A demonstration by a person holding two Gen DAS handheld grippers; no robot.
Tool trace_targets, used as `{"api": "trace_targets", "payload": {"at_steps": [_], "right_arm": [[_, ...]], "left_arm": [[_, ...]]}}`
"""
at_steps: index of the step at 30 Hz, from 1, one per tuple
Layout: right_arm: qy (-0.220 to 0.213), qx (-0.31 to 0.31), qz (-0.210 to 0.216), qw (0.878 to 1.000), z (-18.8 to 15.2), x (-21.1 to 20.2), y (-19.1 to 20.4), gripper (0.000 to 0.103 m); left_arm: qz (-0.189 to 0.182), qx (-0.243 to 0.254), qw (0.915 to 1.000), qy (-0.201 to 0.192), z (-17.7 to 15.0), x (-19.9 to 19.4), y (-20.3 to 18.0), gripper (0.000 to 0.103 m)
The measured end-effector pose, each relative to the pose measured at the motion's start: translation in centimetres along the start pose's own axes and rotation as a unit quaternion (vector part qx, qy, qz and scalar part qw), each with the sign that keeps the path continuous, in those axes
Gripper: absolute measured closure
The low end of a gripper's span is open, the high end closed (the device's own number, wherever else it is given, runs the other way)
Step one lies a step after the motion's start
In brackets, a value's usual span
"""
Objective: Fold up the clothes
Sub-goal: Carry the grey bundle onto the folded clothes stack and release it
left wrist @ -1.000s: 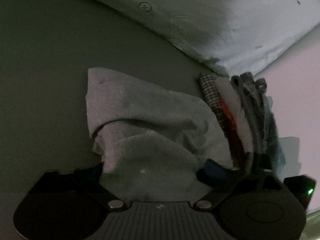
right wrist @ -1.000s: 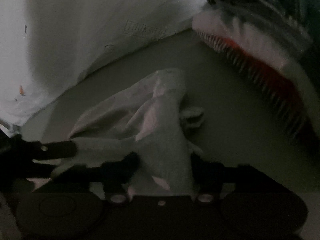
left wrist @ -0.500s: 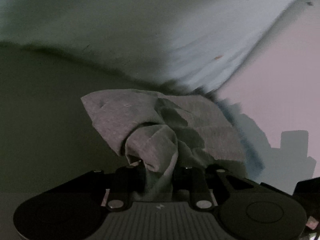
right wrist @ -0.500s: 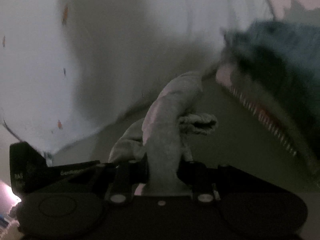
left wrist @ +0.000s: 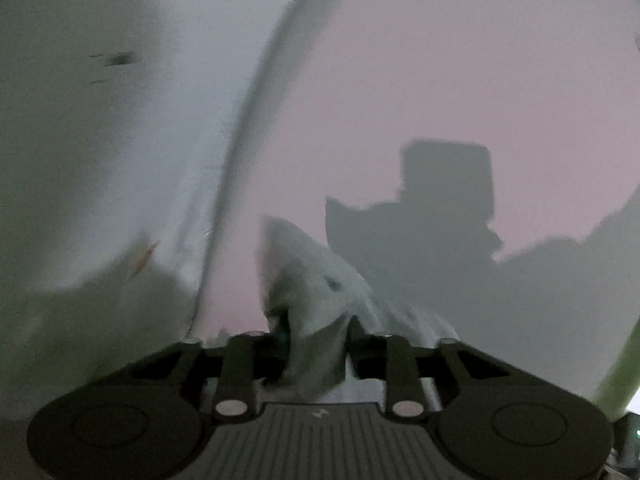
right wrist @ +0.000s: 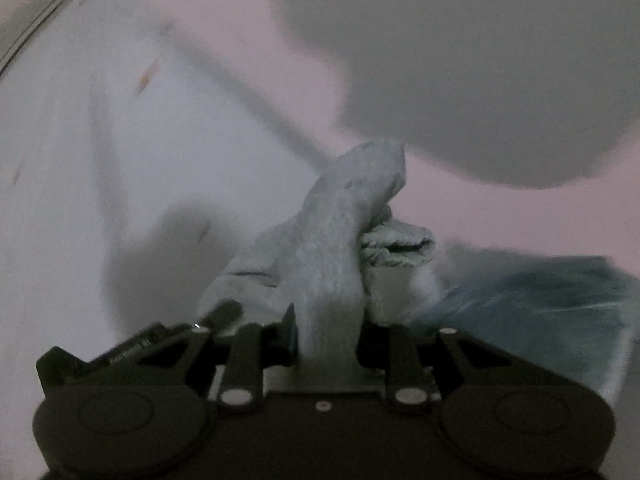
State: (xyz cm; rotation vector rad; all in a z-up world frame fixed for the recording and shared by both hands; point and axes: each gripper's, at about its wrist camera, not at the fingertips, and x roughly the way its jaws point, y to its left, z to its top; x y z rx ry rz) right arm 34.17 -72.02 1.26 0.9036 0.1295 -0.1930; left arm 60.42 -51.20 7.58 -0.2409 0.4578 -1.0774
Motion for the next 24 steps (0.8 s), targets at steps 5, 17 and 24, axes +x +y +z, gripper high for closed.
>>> {"api": "trace_targets", "payload": {"at_steps": [5,17,24], "right_arm": [[0.074,0.011,-0.176,0.982,-2.4,4.1,-6.4,0.038],[-0.021,-0.288,-0.206,0.935,-2.3,6.5,-4.9,0.037],[0.032,-0.219,-0.228,0.948,-1.8,13.4,-9.7,0.061]], "left_arm": [[0.092,-0.01,0.9919,0.087,-1.4,10.2,5.5,0.044],[0.079,-0.005,0.9929,0.089,-10.2,10.3,3.7,0.023],[0.099,-0.049,0.9839,0.14,-15.1,10.7,6.7,0.024]]}}
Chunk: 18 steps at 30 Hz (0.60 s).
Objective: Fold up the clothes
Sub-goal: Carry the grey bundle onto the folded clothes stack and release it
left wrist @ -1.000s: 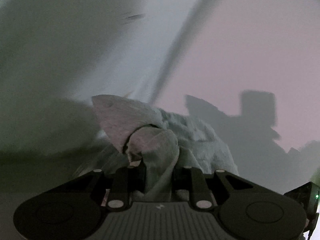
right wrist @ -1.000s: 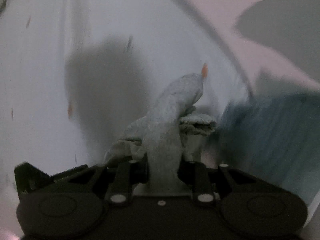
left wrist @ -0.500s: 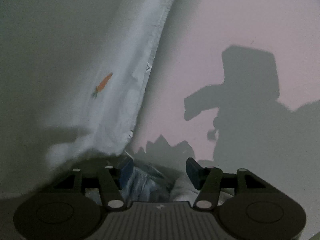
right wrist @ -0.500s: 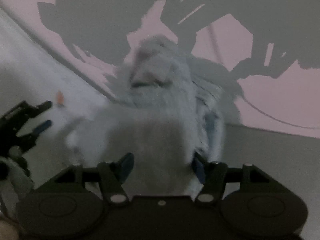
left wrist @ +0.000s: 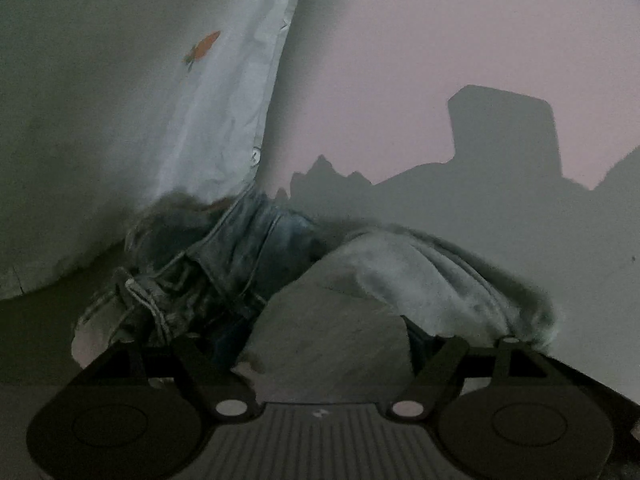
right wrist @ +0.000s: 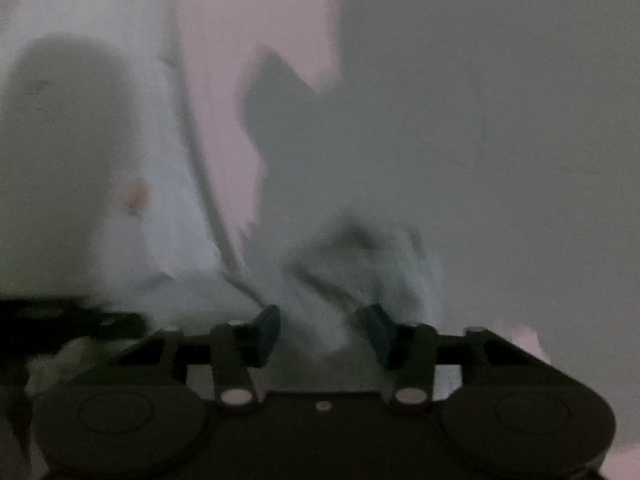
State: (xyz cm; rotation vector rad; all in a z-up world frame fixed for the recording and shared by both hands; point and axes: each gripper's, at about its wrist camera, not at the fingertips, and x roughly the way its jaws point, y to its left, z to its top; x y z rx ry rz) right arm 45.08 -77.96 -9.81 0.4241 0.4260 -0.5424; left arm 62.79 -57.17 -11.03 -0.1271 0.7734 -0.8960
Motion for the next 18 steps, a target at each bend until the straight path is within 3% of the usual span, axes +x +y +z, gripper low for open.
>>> {"api": "trace_targets", "payload": {"at_steps": [6,10,13,16,18], "right_arm": [[0.042,0.034,-0.004,0.999,0.0,-0.3,-1.2,0.056],[0.045,0.005,0.019,0.999,1.2,-2.6,-0.3,0.027],[0.031,-0.031,0.056,0.998,1.7,-5.9,1.1,0.015],[0.029,-0.057,0.125,0.99,1.7,-9.3,2.5,0.001],[0.023,-0.063,0.17,0.983,1.1,-11.5,3.4,0.001]], "left_arm": [[0.023,0.047,0.9986,0.002,0.6,-0.4,-1.0,0.023],[0.05,0.041,0.9976,-0.026,0.4,-3.9,-1.4,0.023],[0.072,0.023,0.9959,-0.049,-1.1,-10.0,-2.9,0.022],[0.086,0.002,0.9922,-0.09,-4.0,-17.1,-5.1,0.011],[0.101,-0.022,0.9881,-0.114,-6.4,-21.6,-6.4,0.005]]}}
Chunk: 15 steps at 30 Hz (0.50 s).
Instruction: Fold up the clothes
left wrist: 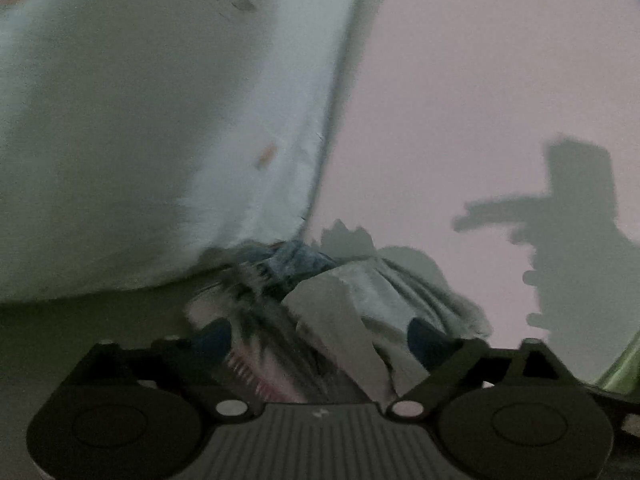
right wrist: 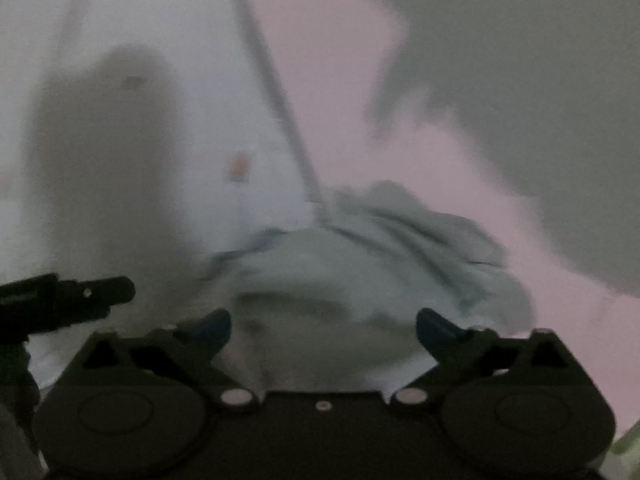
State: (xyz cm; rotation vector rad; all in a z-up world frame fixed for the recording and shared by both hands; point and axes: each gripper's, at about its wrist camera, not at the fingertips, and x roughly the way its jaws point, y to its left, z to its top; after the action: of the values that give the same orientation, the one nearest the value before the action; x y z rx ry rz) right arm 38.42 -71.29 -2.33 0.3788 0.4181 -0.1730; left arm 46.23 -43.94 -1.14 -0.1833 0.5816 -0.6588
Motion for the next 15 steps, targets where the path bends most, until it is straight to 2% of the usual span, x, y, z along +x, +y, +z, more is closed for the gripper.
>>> {"api": "trace_targets", "payload": {"at_steps": [2,5,8,13,15], "right_arm": [[0.001,-0.012,0.037,0.999,-0.1,-0.6,1.7,0.0],[0.003,-0.061,0.08,0.995,-1.0,-3.3,4.7,0.0],[-0.005,-0.109,0.115,0.987,-2.0,-5.9,7.7,0.0],[-0.014,-0.142,0.165,0.976,-4.0,-9.4,11.6,0.0],[-0.02,-0.161,0.17,0.972,-4.8,-10.0,13.4,0.0]], "left_arm": [[0.029,-0.02,0.9993,-0.014,-1.2,-4.8,-0.5,0.003],[0.07,-0.015,0.9955,-0.063,-2.2,-10.8,-1.4,0.0],[0.111,-0.004,0.987,-0.116,-2.9,-16.4,-2.4,0.0],[0.143,-0.003,0.9741,-0.175,-4.6,-23.4,-2.8,0.0],[0.16,0.005,0.9687,-0.19,-5.5,-25.9,-2.8,0.0]]}}
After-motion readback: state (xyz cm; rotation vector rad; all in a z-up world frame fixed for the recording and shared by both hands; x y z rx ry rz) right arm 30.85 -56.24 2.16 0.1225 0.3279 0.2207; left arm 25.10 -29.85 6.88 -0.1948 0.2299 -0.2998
